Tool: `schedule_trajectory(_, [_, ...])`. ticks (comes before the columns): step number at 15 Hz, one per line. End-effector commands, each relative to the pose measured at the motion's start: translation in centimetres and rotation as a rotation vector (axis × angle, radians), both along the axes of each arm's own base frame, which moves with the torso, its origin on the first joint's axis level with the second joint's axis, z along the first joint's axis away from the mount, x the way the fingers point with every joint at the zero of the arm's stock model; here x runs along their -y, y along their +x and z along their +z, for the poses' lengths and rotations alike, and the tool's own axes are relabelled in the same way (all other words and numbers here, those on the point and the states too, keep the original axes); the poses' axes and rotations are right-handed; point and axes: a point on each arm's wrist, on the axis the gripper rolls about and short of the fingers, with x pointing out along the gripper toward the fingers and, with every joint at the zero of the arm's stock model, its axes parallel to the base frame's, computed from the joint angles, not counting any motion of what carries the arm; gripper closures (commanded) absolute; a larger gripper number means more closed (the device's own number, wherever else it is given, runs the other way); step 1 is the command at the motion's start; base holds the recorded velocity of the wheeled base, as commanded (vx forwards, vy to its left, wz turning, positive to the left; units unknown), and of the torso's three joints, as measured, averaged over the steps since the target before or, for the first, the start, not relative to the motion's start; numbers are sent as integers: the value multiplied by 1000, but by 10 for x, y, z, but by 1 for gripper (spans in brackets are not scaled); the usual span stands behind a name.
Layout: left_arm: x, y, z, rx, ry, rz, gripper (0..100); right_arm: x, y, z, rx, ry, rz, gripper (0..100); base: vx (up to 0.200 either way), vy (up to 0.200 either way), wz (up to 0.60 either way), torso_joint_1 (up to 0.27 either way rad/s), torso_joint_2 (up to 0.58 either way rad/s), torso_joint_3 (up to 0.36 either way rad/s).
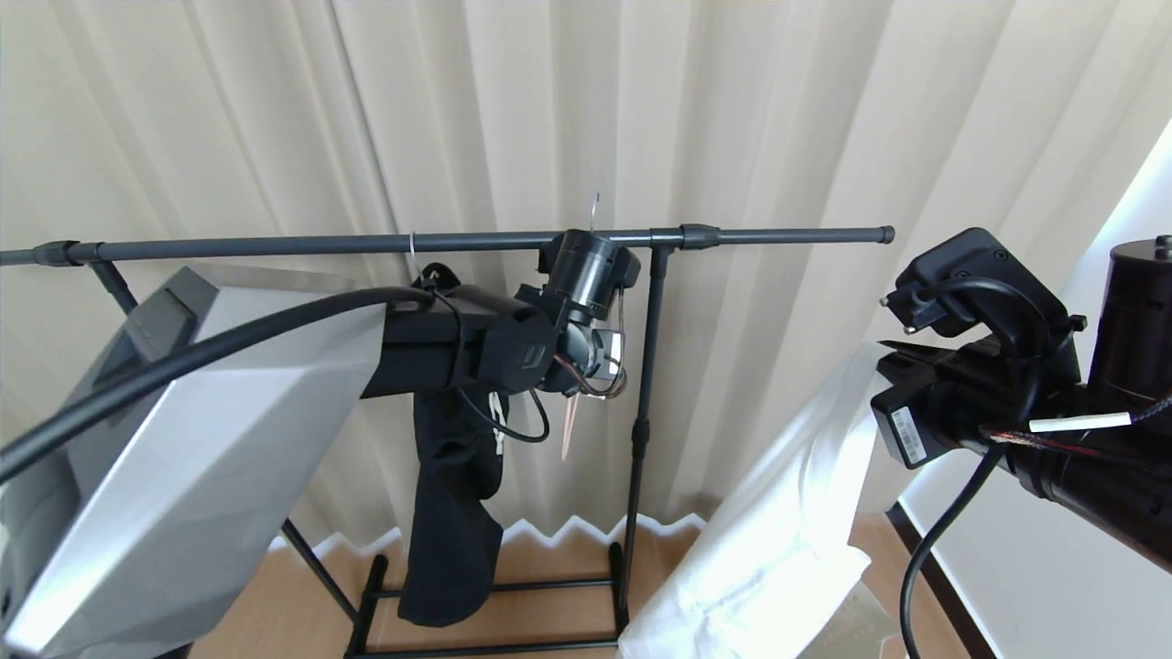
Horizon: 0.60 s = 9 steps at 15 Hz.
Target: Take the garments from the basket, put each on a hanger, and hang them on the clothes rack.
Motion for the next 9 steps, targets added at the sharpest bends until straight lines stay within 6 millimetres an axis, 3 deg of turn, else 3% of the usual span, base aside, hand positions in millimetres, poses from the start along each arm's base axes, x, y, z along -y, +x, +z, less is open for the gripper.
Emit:
schedule_trajectory(1, [-9,-23,22,8,-4,-16,100,0,0,0,0,0,0,100,0,0,0,0,0,0])
schedule_trajectory(6, [-37,-73,33,-41,43,-45,100,-5,-2,-1,-2,-3,19,100,0,0,0,0,0,0])
schedule_trajectory(9, [-59,-118,30,-90,91,-83,100,-9,-4,2,6,7,36,100,0,0,0,0,0,0])
